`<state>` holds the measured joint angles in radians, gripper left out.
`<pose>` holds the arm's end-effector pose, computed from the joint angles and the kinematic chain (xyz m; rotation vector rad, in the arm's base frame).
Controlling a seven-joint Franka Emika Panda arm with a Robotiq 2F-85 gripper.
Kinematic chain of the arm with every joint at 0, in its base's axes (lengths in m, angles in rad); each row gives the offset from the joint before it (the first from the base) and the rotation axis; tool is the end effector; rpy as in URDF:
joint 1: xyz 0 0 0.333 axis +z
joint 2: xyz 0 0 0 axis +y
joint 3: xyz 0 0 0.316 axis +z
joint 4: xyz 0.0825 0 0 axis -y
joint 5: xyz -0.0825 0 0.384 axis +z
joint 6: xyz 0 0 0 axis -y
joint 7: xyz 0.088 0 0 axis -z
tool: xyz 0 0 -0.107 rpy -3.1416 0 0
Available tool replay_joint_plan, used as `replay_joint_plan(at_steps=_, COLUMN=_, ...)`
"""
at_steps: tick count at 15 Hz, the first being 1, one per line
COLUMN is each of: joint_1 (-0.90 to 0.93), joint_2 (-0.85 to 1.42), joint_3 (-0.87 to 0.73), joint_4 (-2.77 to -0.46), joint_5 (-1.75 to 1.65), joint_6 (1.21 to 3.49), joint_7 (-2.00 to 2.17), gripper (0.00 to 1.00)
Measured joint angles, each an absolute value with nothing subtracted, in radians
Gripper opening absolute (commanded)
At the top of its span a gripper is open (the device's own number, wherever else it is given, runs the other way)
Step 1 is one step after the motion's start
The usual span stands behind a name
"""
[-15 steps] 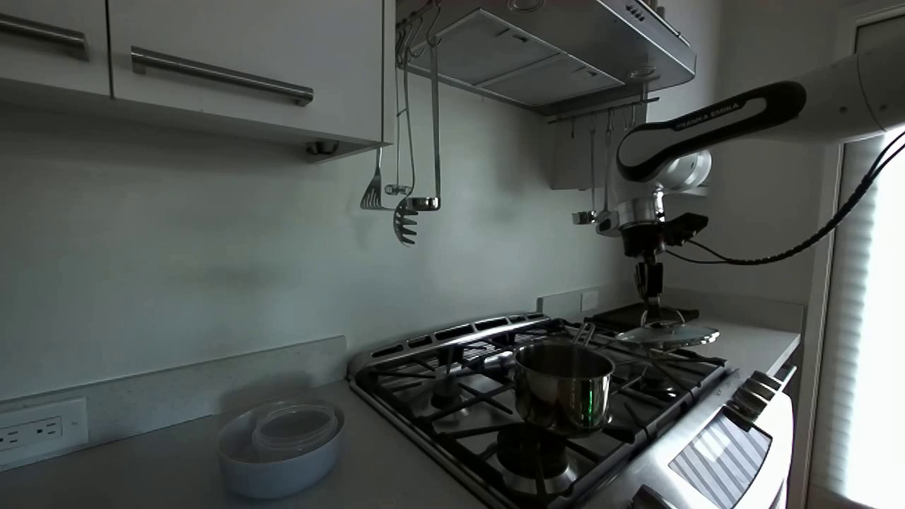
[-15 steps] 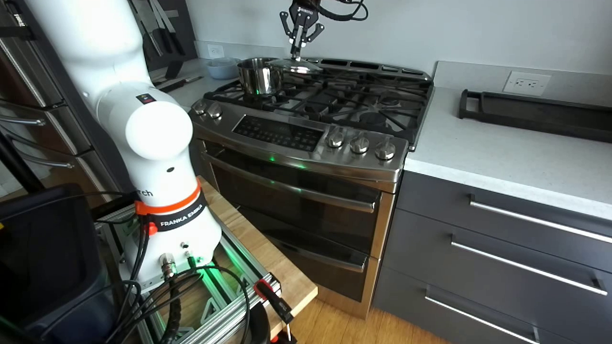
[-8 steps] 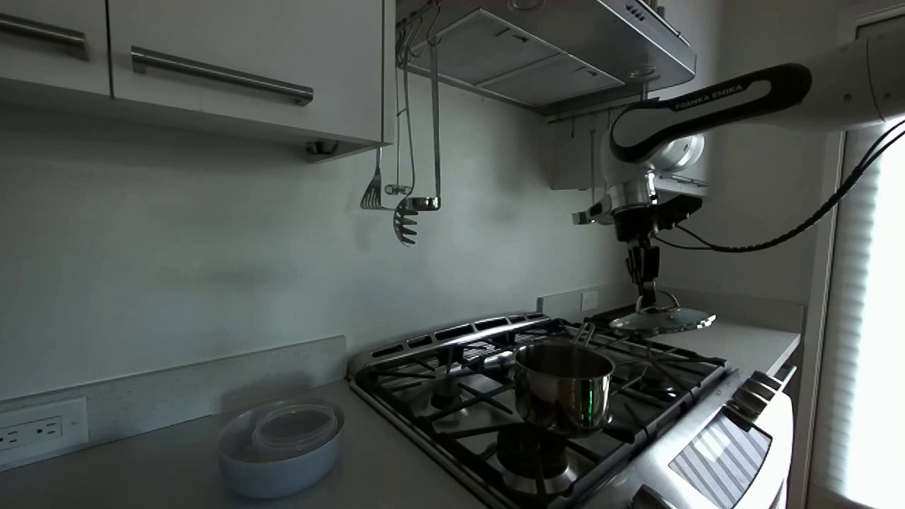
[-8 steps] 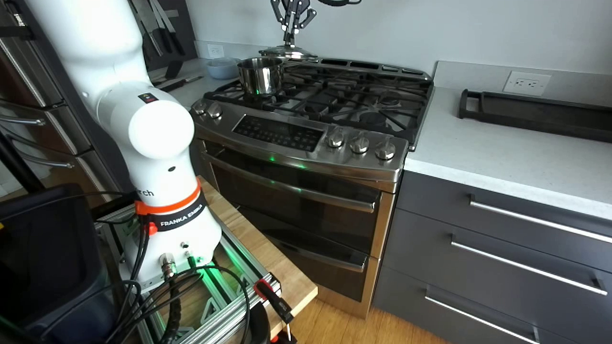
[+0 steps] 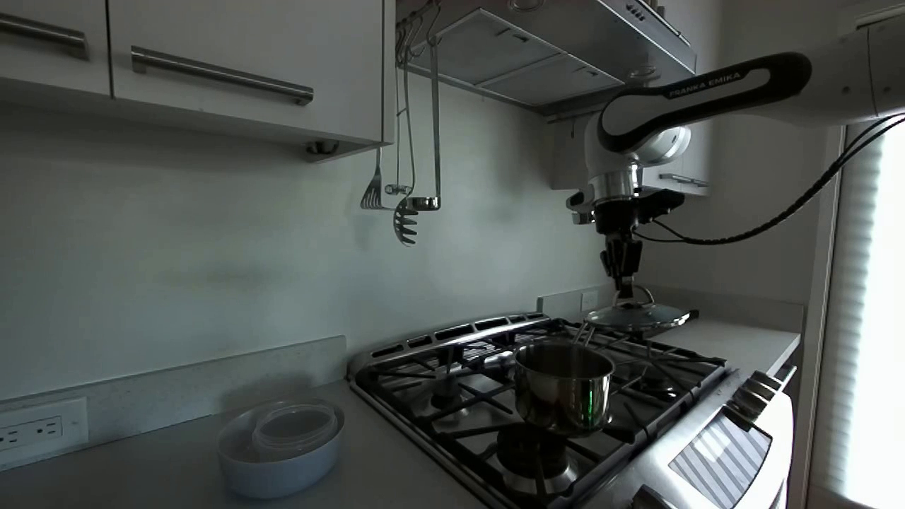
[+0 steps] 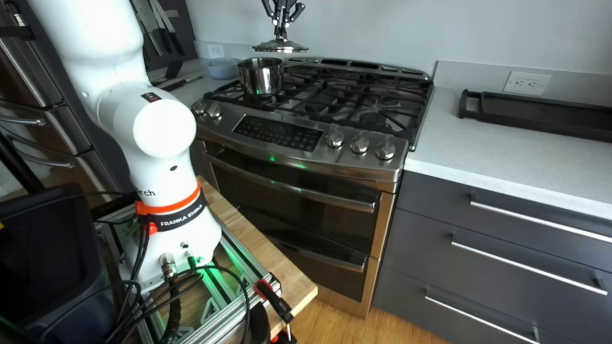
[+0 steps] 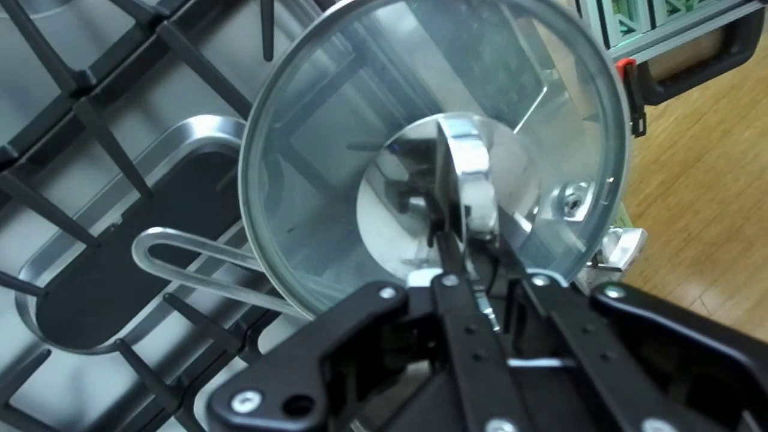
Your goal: Move the lid from the stovetop to the pot
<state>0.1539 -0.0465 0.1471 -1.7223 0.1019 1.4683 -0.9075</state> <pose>0.4951 0.1676 0.5717 -2.4515 -1.6907 0.2540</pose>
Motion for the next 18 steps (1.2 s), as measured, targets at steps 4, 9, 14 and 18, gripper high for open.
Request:
replay_joint_plan(at_steps=4, joint_1=0.177, joint_2=-0.015, joint_3=0.171, joint_4=-1.702, joint_5=0.125, joint_6=1.527, joint_7=-0.933, gripper=0.04)
replay_joint_plan(at_steps=9, joint_1=0.197, joint_2=0.024, joint_3=0.201, joint_4=-1.697, joint_5=0.180, joint_6=1.603, joint_7=-0.940, gripper=0.04)
replay_joint_plan(at_steps=14, joint_1=0.220, joint_2=0.041, joint_3=0.232, joint_4=-1.696, joint_5=0.172, joint_6=1.666, joint_7=-0.925, gripper=0.04)
replay_joint_plan(at_steps=18, joint_1=0.237, joint_2=0.045, joint_3=0.254, joint_4=-1.696, joint_5=0.172, joint_6=1.679, joint_7=-0.910, gripper=0.04)
